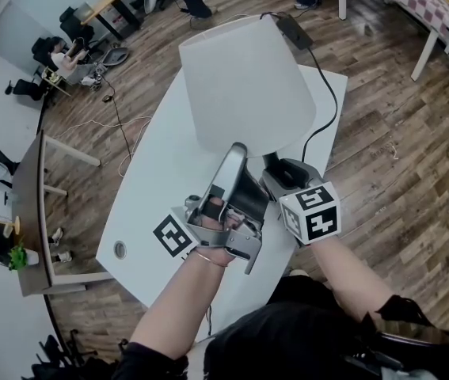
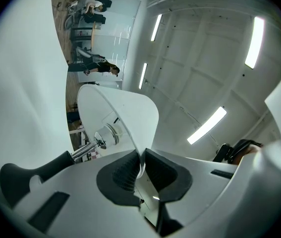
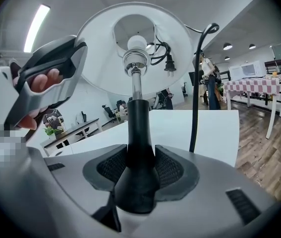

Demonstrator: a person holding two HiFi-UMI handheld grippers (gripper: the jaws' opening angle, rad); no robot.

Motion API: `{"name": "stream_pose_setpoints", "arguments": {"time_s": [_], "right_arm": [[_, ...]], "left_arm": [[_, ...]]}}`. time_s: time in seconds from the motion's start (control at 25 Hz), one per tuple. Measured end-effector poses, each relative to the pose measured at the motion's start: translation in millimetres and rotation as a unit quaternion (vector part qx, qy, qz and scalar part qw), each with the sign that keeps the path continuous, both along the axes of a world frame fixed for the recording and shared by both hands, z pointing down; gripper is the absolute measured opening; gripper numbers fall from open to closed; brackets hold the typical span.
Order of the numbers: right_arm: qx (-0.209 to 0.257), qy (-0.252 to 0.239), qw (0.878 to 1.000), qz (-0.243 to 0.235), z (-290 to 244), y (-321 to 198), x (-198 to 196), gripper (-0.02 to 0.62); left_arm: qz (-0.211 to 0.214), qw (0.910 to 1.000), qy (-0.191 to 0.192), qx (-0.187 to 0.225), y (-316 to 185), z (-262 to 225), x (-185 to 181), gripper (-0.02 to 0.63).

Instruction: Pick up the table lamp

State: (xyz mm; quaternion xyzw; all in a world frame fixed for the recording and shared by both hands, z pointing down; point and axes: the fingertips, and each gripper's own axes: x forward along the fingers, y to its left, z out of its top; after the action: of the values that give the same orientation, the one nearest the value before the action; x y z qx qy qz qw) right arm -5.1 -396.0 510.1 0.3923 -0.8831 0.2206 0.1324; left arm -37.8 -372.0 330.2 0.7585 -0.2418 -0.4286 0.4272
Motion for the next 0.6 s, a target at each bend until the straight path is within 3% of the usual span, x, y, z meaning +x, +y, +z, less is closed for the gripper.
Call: {"name": "stream_pose_setpoints", "arguments": {"time_s": [0.6], "right_arm": [[0.051, 0.001, 0.999, -0.003, -33, 13, -7, 0.175]], "left_arm": [[0.023, 0.9981, -0.016, 0.055, 28, -35, -3, 0.026]]}}
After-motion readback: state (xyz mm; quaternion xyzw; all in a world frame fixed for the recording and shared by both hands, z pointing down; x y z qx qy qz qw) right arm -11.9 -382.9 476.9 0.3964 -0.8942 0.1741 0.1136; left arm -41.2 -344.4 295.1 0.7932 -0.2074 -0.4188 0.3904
